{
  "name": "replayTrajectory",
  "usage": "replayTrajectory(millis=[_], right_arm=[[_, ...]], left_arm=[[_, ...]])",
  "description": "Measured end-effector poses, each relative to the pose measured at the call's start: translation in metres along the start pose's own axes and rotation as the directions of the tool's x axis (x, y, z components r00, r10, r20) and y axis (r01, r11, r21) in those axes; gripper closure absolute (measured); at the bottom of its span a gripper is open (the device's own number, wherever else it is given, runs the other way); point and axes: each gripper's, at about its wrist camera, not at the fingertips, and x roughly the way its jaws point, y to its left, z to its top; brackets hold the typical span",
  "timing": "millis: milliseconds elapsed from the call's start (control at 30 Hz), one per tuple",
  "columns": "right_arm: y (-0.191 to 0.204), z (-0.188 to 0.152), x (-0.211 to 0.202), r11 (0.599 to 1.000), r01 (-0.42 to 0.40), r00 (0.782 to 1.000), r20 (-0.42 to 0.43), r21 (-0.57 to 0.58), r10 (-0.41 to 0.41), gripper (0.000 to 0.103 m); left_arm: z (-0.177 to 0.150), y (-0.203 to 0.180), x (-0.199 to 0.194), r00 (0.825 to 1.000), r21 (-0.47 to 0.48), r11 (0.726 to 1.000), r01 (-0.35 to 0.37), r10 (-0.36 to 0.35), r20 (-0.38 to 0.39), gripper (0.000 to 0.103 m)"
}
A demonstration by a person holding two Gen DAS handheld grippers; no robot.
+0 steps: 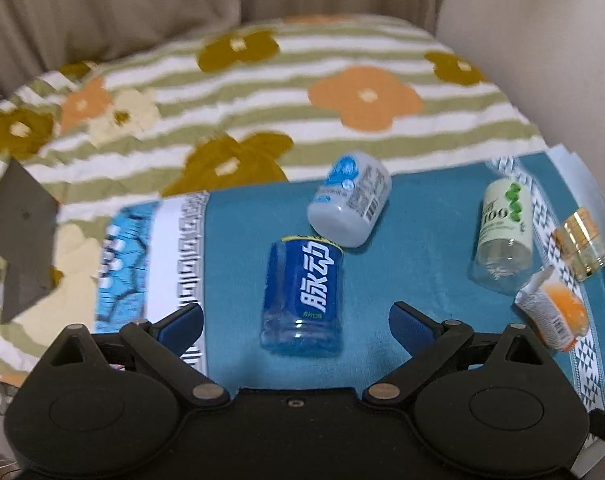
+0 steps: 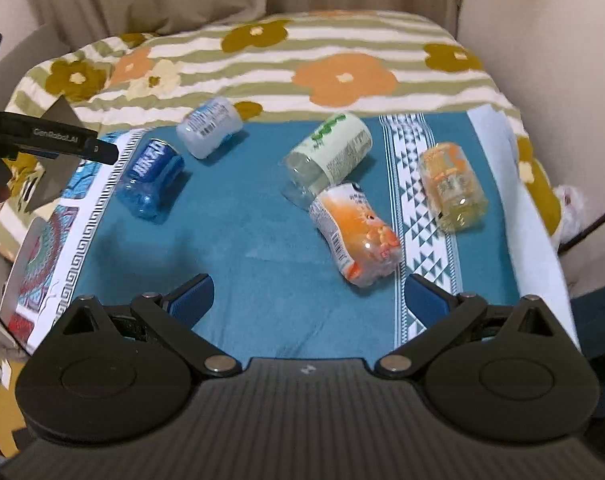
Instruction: Flip cup upright
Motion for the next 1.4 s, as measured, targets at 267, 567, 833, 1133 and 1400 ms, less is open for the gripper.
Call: replayTrajectory(millis=[267, 567, 833, 1133, 1400], right_arm=[[0.010, 0.003, 0.036, 0.999, -0.011, 0.998, -0.060, 0.050, 0.014, 0.000], [0.017, 0.005, 0.062, 0.994, -0.008, 0.992, -0.123, 0.107, 0.021, 0.000], [0.013, 0.009, 0.072, 0.989, 0.016, 0.990, -0.141, 0.146, 0.005, 0.000], [0.015, 0.011, 0.069, 0.991, 0.002, 0.991, -0.134, 0.135, 0.017, 0.000], [0.003, 0.011, 0.050, 0.994, -0.014, 0.994, -0.110, 0.111, 0.026, 0.000]], left_arm=[[0.021, 0.005, 0.061, 0.987, 0.037, 0.996, 0.079, -0.073, -0.146, 0.009], [0.028, 0.007, 0.091, 0.967, 0.044, 0.992, 0.115, -0.102, -0.232, 0.023], [0.024, 0.013, 0.104, 0.952, 0.020, 0.990, 0.136, -0.125, -0.281, 0.040], [0.024, 0.008, 0.094, 0.954, 0.012, 0.991, 0.131, -0.123, -0.273, 0.040], [0.015, -0.004, 0.053, 0.970, -0.032, 0.992, 0.122, -0.126, -0.209, 0.040]])
